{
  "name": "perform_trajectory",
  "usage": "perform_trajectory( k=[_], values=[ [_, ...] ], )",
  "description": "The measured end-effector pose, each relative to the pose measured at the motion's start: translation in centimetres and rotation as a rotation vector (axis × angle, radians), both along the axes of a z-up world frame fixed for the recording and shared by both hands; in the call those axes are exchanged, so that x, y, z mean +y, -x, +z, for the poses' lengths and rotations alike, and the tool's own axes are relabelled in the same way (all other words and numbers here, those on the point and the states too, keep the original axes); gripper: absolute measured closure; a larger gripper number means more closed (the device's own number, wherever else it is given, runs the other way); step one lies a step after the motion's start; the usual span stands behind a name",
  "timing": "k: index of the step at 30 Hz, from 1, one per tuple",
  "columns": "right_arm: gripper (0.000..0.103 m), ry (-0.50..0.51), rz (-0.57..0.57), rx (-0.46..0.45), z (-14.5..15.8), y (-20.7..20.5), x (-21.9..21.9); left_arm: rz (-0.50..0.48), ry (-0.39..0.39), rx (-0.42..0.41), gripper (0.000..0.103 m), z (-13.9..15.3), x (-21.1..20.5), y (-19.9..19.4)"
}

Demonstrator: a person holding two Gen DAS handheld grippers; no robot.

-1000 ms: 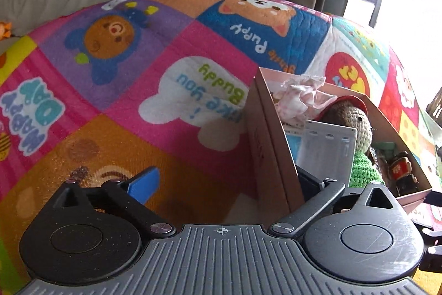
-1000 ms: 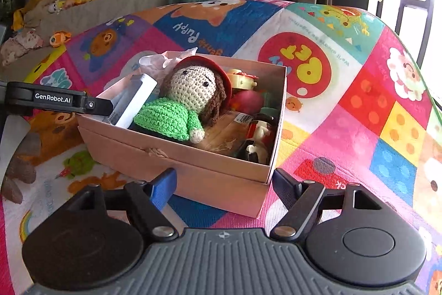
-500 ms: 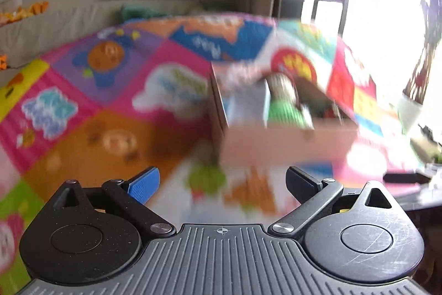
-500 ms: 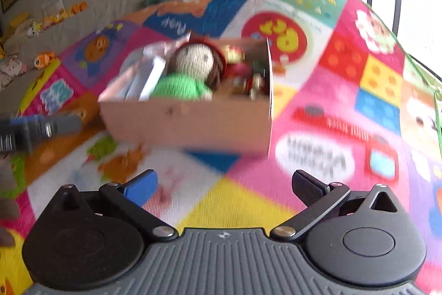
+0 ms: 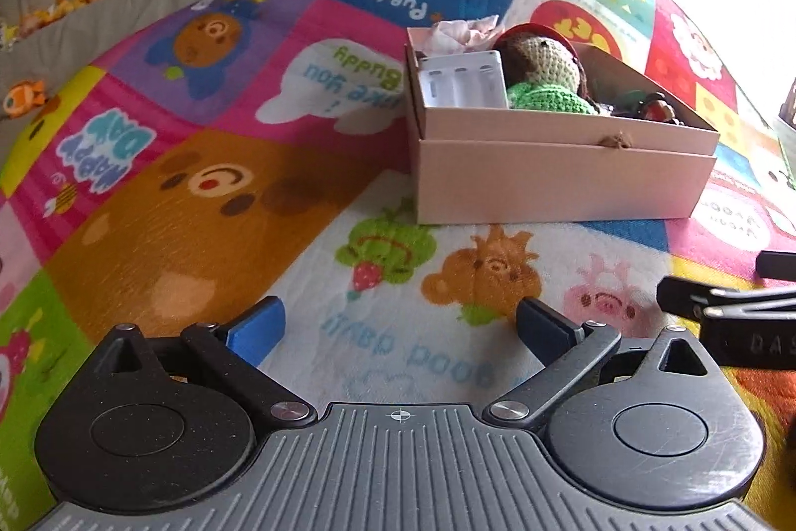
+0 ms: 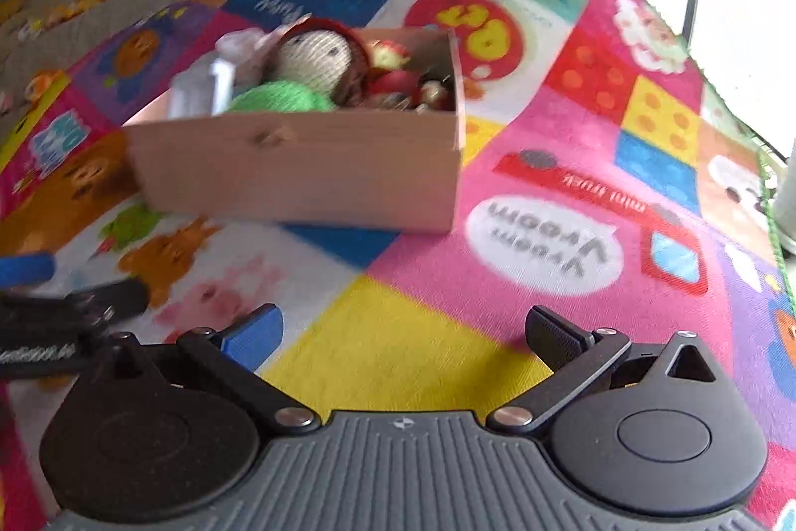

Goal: Organize objects

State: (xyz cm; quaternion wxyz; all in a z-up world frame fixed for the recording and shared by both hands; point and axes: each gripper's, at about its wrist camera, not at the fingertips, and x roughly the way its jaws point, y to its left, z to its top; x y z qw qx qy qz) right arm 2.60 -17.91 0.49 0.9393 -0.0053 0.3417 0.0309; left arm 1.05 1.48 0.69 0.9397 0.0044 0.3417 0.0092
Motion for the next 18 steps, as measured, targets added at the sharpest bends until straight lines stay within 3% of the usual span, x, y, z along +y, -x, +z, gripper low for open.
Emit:
perform_trajectory(
  k=[18],
  values=[
    [0.000, 0.008, -0.006, -0.004, -0.07, -0.13, 0.20, 0.005, 0.003, -0.004, 0.001, 0.01, -0.13, -0.58]
  ],
)
